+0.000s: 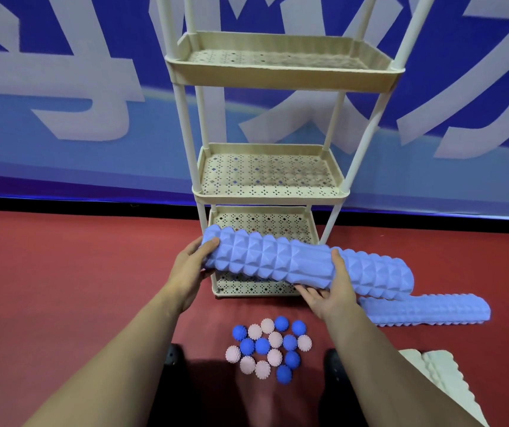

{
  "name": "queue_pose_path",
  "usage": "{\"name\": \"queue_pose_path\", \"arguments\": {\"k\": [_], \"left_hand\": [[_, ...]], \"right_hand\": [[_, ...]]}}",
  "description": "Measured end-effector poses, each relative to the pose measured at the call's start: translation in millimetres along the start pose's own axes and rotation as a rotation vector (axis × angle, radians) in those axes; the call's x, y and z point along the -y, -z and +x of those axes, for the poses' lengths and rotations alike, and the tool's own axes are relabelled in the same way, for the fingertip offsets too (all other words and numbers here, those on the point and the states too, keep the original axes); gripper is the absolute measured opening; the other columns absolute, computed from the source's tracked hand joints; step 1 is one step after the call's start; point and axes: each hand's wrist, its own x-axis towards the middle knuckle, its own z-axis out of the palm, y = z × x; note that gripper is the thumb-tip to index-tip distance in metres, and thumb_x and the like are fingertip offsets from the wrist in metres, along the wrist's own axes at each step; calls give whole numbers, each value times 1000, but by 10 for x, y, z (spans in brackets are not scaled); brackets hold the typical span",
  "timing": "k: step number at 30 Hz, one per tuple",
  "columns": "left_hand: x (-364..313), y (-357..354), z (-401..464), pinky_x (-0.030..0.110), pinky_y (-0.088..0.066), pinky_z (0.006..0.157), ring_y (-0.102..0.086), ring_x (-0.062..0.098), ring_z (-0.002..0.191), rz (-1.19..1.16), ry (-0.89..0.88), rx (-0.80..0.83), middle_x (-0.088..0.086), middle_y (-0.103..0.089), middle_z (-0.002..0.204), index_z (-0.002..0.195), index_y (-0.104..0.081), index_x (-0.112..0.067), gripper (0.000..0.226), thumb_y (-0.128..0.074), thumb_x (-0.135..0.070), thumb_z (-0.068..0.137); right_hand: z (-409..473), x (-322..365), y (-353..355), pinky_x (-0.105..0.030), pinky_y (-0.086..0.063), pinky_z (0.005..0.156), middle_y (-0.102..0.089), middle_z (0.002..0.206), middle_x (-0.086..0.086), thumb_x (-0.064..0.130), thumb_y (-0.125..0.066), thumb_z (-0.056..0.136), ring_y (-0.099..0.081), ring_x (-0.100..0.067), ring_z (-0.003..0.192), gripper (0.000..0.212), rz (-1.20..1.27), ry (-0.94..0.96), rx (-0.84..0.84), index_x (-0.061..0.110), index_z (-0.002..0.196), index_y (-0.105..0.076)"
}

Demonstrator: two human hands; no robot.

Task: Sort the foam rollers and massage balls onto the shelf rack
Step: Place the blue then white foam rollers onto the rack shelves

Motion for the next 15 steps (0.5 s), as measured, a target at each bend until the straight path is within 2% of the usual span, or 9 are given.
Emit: {"name": "queue_pose_path", "arguments": {"k": [2, 3, 5, 8, 12, 15], "left_hand": [[7, -13, 27, 33, -56, 84, -69, 16, 110, -33, 6, -76, -1, -69, 127, 142, -52, -18, 56, -69, -40, 92], [8, -24, 46, 34, -56, 85, -70, 16, 110, -68, 6, -107, -1, -69, 127, 143, -50, -18, 60, -67, -44, 92], [-11, -81, 72, 33, -55, 83, -71, 10, 101, -133, -3, -164, -4, -72, 114, 137, -52, -16, 49, -57, -46, 98], [-75, -180, 75, 30, -52, 85, -65, 0, 90, -207, -3, -227, -14, -61, 102, 131, -49, -25, 38, -43, -51, 103], [-92, -180, 108, 40, -48, 103, -60, 6, 106, -192, -4, -259, -9, -53, 127, 148, -44, -23, 61, -35, -61, 102], [-98, -168, 145, 43, -45, 109, -60, 5, 114, -180, -28, -255, -11, -53, 140, 147, -45, -24, 60, -32, -61, 102]], "right_hand": [[25, -38, -15, -49, -57, 92, -68, 116, -13, 48, -83, 75, -68, -31, 100, 65, 35, 54, -32, 13, 124, -59], [40, -58, -31, -48, -58, 88, -70, 115, -13, 47, -83, 75, -69, -30, 98, 64, 45, 84, -53, 12, 123, -60], [46, -94, -84, -46, -60, 82, -73, 112, -12, 44, -85, 75, -72, -30, 96, 57, 70, 137, -100, 11, 115, -62], [72, -162, -176, -46, -61, 85, -74, 106, -9, 37, -88, 73, -74, -27, 94, 43, 118, 200, -193, 13, 98, -63], [184, -280, -299, -41, -62, 84, -76, 104, -4, 39, -91, 69, -75, -22, 89, 55, 196, 234, -257, 12, 111, -67], [241, -380, -419, -45, -61, 87, -77, 104, 0, 42, -93, 61, -76, -20, 89, 63, 262, 293, -248, 14, 112, -69]]}}
